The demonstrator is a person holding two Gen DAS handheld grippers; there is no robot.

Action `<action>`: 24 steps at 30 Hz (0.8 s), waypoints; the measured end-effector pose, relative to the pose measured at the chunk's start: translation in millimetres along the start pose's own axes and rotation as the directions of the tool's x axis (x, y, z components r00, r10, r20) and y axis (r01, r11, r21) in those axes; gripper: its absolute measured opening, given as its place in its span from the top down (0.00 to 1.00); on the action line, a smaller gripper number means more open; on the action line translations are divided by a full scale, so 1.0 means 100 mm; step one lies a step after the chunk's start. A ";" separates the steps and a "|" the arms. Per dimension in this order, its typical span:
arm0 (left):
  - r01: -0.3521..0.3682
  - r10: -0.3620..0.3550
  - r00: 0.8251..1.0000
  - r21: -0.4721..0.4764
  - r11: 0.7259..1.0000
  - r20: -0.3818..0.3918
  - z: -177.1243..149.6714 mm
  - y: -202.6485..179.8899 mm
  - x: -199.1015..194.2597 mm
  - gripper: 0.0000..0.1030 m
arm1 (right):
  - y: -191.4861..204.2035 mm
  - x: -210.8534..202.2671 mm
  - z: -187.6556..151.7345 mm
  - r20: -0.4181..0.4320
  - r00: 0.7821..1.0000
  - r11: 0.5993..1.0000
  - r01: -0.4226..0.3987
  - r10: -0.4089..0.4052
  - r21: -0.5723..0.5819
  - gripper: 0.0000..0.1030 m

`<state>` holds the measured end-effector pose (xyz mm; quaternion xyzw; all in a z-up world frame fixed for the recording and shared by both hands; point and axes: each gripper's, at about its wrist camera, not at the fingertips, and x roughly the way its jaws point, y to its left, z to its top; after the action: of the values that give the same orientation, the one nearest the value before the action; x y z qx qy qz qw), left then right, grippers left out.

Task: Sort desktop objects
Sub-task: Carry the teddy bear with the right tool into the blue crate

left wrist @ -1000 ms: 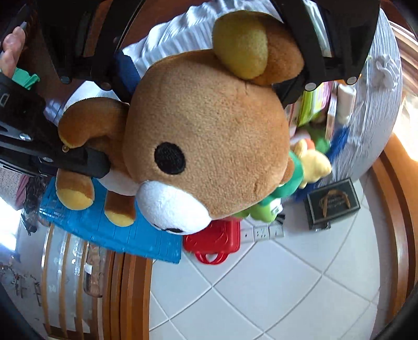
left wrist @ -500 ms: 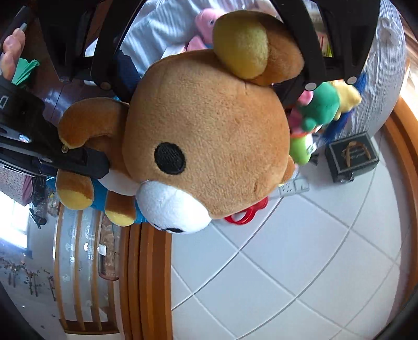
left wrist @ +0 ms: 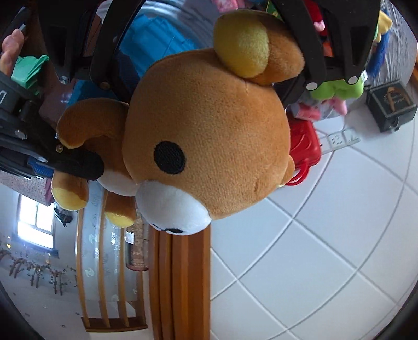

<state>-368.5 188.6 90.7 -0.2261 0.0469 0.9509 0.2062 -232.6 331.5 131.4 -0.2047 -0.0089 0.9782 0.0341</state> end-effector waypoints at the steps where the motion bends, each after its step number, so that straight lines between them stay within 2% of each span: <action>1: 0.012 -0.011 1.000 0.009 1.000 -0.018 0.09 -0.08 0.11 0.13 | -0.09 0.05 0.03 -0.010 1.000 1.000 0.011 -0.011 0.006 0.73; 4: 0.046 -0.044 0.996 0.023 0.999 -0.077 0.32 -0.30 0.43 0.13 | -0.45 0.27 0.15 -0.049 0.998 0.999 0.040 -0.038 0.033 0.73; 8: 0.054 -0.046 0.984 0.044 0.998 -0.171 0.61 -0.56 0.85 0.13 | -0.89 0.61 0.31 -0.108 0.993 0.998 0.042 -0.036 0.049 0.74; 12: 0.060 -0.048 0.965 0.039 0.997 -0.256 0.90 -0.78 1.32 0.13 | -1.38 0.98 0.48 -0.157 0.987 0.998 0.031 -0.023 0.052 0.74; 14: 0.067 -0.063 0.948 0.003 0.998 -0.311 1.04 -0.90 1.62 0.12 | -1.60 1.21 0.53 -0.191 0.982 0.998 0.013 -0.002 0.059 0.74; 18: 0.054 -0.074 0.892 -0.057 0.997 -0.447 1.13 -0.98 2.24 0.12 | -1.91 1.74 0.47 -0.302 0.953 0.999 -0.016 0.027 0.040 0.74; 20: 0.025 -0.052 0.856 -0.059 0.998 -0.514 1.04 -1.03 2.56 0.12 | -2.03 2.08 0.31 -0.382 0.922 0.998 -0.045 0.059 0.045 0.74; 21: 0.011 -0.041 0.836 -0.058 0.998 -0.548 0.97 -1.05 2.70 0.12 | -2.08 2.28 0.19 -0.432 0.898 0.997 -0.064 0.079 0.048 0.75; 24: -0.019 -0.028 0.748 -0.063 0.998 -0.663 0.71 -1.08 3.13 0.12 | -2.14 2.61 -0.11 -0.527 0.841 0.993 -0.097 0.120 0.070 0.75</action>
<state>-607.5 416.1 13.5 -0.5557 0.0852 0.8092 0.1709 -453.4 563.4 23.7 -0.4660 0.0325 0.8840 -0.0160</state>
